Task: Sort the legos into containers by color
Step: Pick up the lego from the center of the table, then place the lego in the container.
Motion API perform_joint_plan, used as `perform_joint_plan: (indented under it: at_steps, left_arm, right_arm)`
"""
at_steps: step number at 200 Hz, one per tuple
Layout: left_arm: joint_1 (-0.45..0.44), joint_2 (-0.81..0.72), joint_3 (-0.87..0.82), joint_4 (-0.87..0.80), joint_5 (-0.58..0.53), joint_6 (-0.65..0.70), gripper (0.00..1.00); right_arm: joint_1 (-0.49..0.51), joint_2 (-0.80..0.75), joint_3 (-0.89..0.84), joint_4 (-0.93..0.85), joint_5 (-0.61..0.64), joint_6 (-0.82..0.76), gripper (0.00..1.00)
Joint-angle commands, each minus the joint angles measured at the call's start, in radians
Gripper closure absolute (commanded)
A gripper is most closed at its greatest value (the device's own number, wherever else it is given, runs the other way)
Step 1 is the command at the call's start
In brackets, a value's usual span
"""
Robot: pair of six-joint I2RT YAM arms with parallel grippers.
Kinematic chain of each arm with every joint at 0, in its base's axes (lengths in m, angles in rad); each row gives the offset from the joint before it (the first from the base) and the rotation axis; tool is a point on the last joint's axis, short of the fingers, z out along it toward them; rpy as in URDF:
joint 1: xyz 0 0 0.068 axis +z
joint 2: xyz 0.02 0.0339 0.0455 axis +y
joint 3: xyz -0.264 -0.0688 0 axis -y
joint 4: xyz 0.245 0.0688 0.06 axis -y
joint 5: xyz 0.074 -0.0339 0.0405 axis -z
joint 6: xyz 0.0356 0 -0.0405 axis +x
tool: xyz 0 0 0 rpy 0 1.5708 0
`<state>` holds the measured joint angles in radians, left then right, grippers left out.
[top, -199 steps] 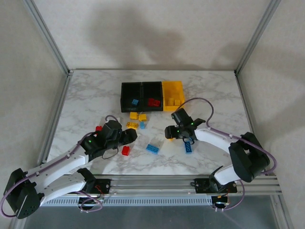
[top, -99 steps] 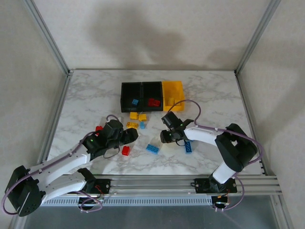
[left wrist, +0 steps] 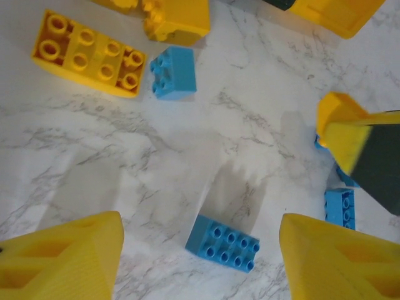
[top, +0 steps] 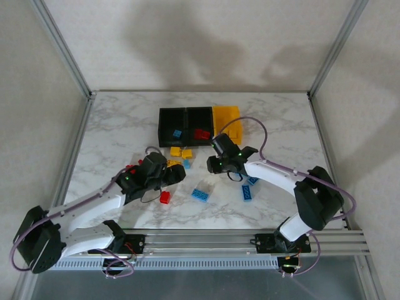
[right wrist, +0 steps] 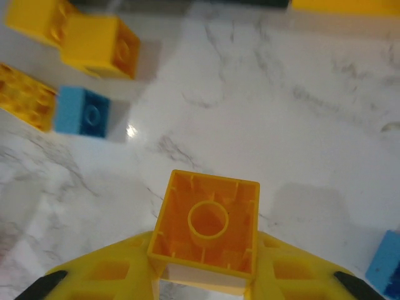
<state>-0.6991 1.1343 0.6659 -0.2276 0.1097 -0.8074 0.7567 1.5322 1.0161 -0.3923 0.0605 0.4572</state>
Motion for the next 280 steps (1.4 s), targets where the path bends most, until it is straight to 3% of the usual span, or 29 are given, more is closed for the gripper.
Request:
perform_joint_plan:
  at_steps: [1,47,91,228,280]
  left_arm:
    - [-0.008,0.04,0.094,0.029,0.001,0.042,0.34]
    - [-0.007,0.1,0.179,0.075,-0.009,0.012,0.34]
    - [-0.016,0.097,0.169,0.081,-0.021,-0.015,0.34]
    - [-0.016,0.04,0.119,0.047,-0.039,0.002,0.34]
    - [-0.016,0.046,0.129,0.052,-0.044,-0.007,0.34]
  right_arm:
    - [-0.048,-0.041,0.054,-0.041,0.018,0.005,0.68]
    - [-0.192,-0.004,0.184,-0.074,0.007,-0.032,0.68]
    - [-0.304,0.128,0.31,-0.083,-0.027,-0.041,0.68]
    - [-0.323,0.531,0.661,-0.144,0.009,-0.012,0.63]
    - [-0.324,0.549,0.722,-0.166,0.019,-0.005,0.51]
